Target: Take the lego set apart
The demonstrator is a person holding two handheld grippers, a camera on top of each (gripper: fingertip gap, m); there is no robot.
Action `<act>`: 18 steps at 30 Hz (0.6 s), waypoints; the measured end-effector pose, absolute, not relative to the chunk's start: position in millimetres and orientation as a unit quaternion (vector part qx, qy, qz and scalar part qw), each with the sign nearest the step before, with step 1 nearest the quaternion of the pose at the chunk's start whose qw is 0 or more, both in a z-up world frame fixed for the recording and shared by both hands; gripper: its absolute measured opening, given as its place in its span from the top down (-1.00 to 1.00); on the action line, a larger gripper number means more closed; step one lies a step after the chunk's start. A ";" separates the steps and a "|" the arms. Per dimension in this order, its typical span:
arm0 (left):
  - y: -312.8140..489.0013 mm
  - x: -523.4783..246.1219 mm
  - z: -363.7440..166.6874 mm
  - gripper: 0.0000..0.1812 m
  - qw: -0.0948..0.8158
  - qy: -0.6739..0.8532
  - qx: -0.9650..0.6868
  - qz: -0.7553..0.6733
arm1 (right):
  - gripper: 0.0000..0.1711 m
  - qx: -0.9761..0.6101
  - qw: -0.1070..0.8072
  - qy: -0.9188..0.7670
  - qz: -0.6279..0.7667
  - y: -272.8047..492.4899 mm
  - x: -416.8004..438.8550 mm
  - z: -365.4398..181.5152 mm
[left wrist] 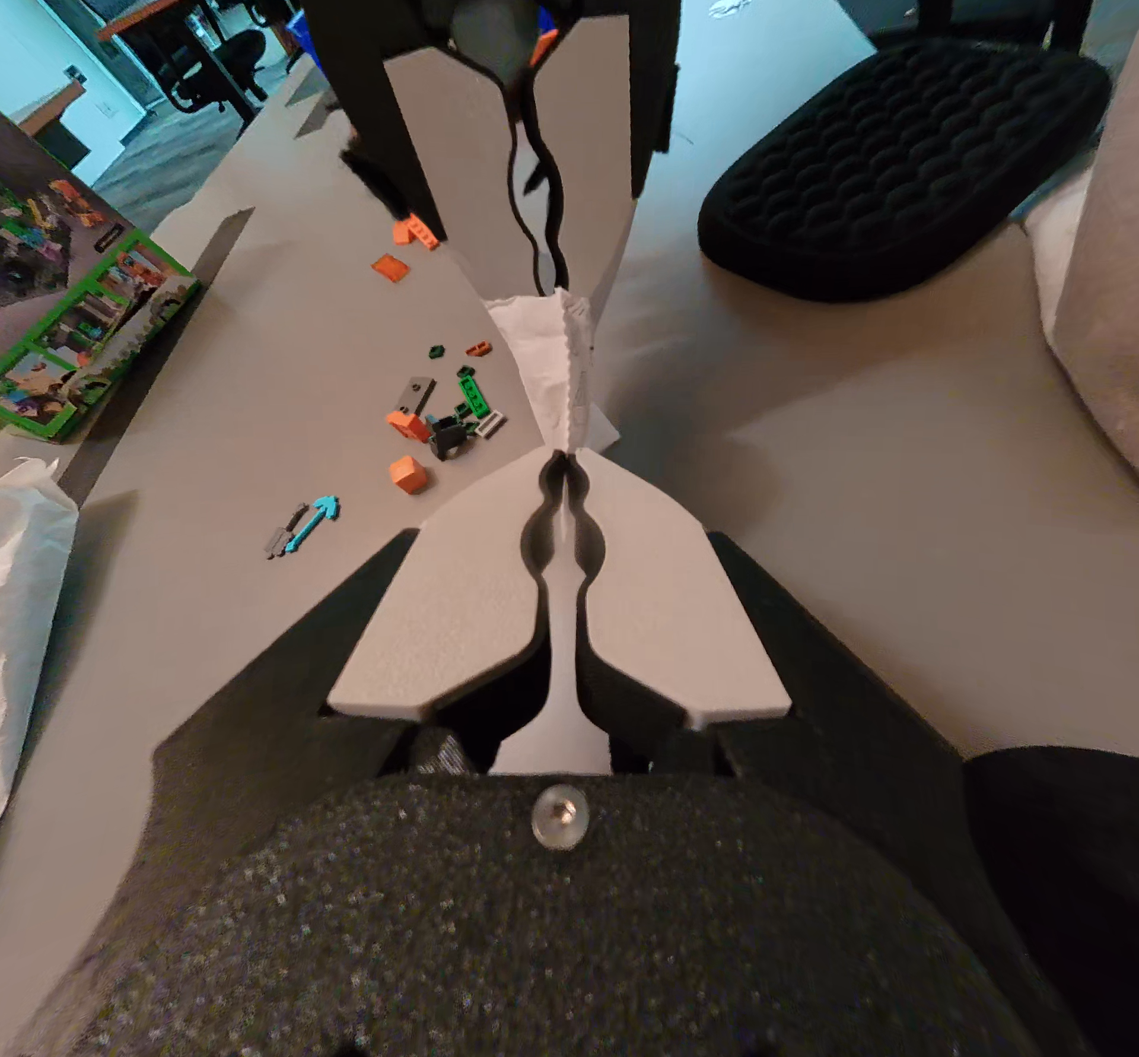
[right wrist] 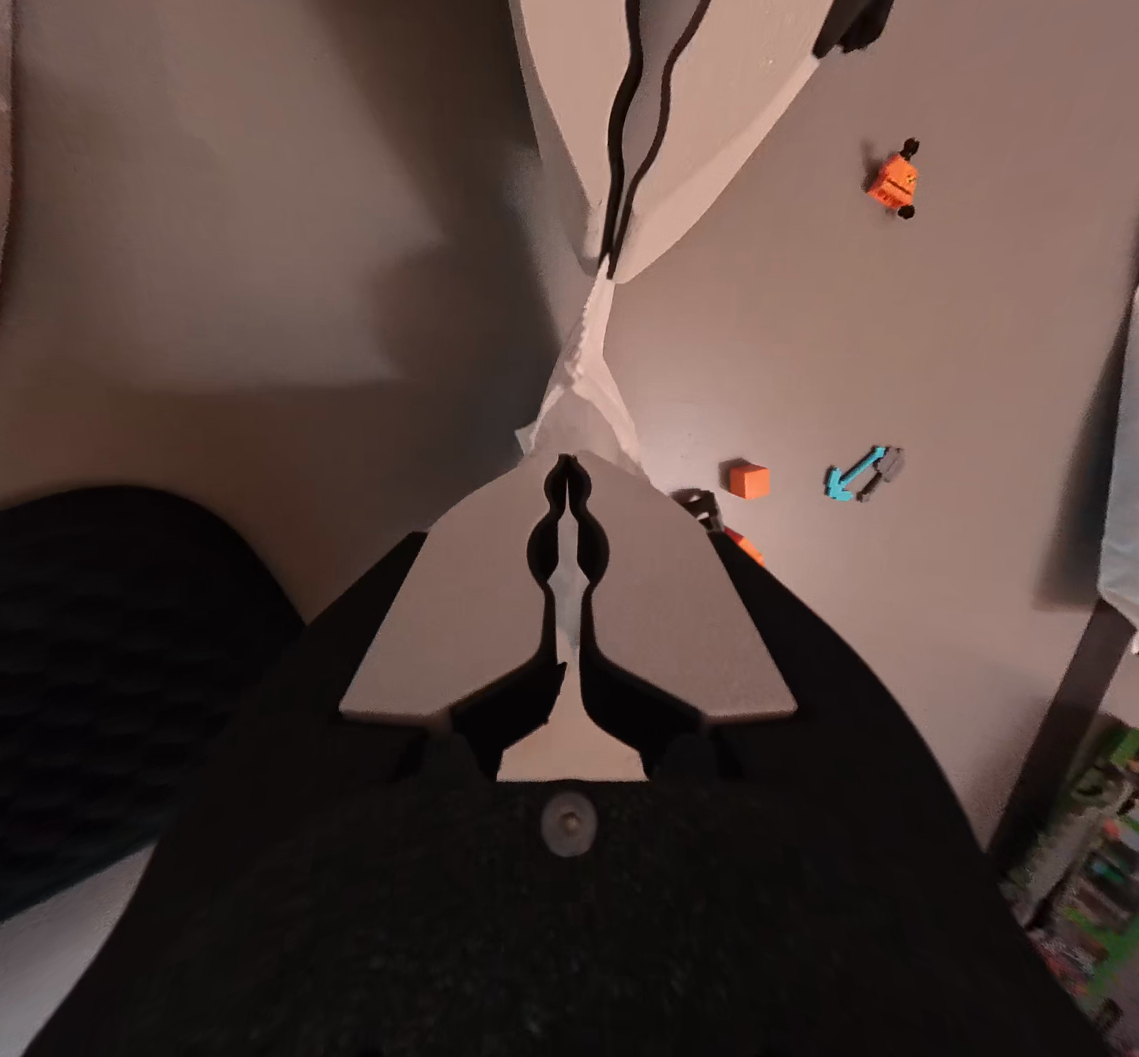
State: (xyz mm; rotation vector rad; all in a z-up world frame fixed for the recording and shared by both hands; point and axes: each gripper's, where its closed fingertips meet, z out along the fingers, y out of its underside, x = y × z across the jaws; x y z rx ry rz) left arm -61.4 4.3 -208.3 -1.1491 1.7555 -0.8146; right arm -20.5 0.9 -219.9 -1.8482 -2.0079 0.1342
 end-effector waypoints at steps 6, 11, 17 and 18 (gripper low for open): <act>-1.6 -55.8 -219.5 0.95 0.428 0.718 -0.454 -0.308 | 1.00 -0.669 0.208 -0.709 0.072 -3.6 -28.6 -220.8; -12.9 -55.5 -215.8 1.00 0.416 0.722 -0.445 -0.328 | 1.00 -0.673 0.208 -0.703 0.099 -13.3 -31.2 -221.7; -31.9 -55.1 -201.3 0.99 0.442 0.748 -0.389 -0.306 | 0.95 -0.674 0.253 -0.686 0.109 -19.5 -27.8 -212.8; -36.2 -54.5 -198.6 0.99 0.447 0.752 -0.377 -0.304 | 0.95 -0.666 0.266 -0.690 0.096 -20.7 -28.5 -211.4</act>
